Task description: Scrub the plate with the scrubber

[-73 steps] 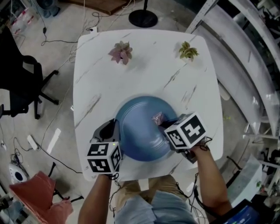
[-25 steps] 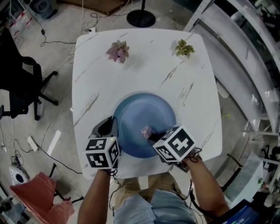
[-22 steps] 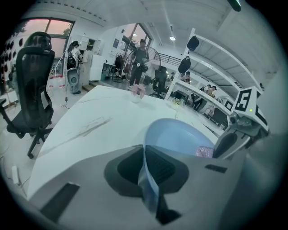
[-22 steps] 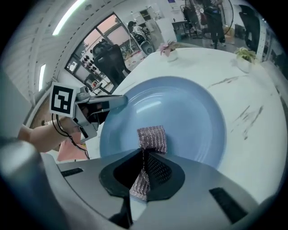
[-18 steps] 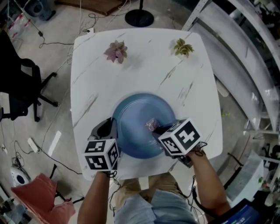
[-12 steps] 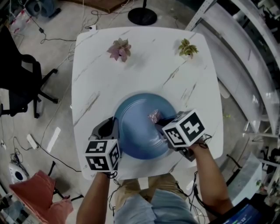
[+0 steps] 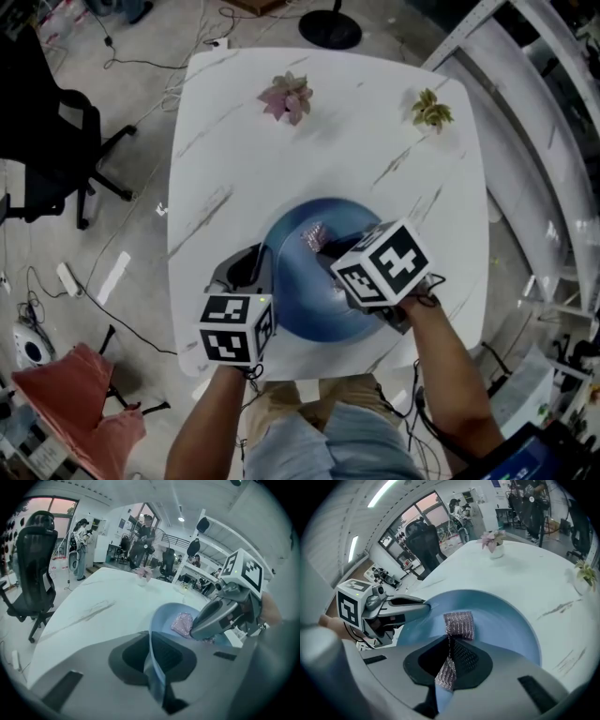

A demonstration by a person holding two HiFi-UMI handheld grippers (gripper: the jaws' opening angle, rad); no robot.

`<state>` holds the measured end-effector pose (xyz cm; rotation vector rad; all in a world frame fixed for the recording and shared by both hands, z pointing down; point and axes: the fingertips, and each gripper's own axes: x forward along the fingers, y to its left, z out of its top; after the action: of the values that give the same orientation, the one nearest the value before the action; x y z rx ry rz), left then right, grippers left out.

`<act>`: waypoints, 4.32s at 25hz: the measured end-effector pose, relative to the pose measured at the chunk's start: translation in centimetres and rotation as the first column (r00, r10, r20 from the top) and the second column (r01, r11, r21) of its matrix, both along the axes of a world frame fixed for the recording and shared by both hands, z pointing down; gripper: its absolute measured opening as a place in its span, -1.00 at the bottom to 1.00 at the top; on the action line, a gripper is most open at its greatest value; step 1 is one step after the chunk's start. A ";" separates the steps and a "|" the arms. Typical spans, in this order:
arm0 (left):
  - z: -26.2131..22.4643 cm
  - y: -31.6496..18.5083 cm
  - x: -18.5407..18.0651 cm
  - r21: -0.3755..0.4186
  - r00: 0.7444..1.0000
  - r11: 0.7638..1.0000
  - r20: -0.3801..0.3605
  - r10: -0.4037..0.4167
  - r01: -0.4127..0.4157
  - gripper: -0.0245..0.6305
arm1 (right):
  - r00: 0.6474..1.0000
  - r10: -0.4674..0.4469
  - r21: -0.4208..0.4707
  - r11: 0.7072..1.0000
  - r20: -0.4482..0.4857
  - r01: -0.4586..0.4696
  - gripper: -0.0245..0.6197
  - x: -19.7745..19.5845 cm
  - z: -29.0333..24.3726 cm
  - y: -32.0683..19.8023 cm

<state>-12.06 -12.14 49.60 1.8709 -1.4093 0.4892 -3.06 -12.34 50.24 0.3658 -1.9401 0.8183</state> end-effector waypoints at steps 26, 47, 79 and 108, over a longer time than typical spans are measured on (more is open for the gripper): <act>0.3 0.0 -0.2 0.006 1.000 1.000 0.019 0.005 -0.005 -0.86 | 0.998 -0.022 -0.015 1.000 -0.061 0.022 -0.81 4.9 0.3 6.9; 0.4 0.1 0.0 -0.020 1.000 1.000 -0.007 -0.018 0.017 -0.85 | 0.995 -0.100 0.106 0.990 0.016 0.097 -0.81 -0.5 -0.1 4.0; -46.1 7.3 -3.9 0.881 0.978 0.471 0.051 -0.201 0.051 -0.90 | 0.757 -0.112 0.751 0.280 0.644 -0.598 -0.76 0.3 -43.5 5.0; -46.0 7.0 -1.9 0.883 0.987 0.470 0.085 -0.138 -0.010 -0.90 | 0.751 -0.058 0.744 0.204 0.657 -0.636 -0.79 1.3 -43.6 5.1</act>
<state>-13.95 -5.14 3.58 2.5926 -2.0712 -0.2683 -1.76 -7.21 6.66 1.4790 -2.8487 -0.3037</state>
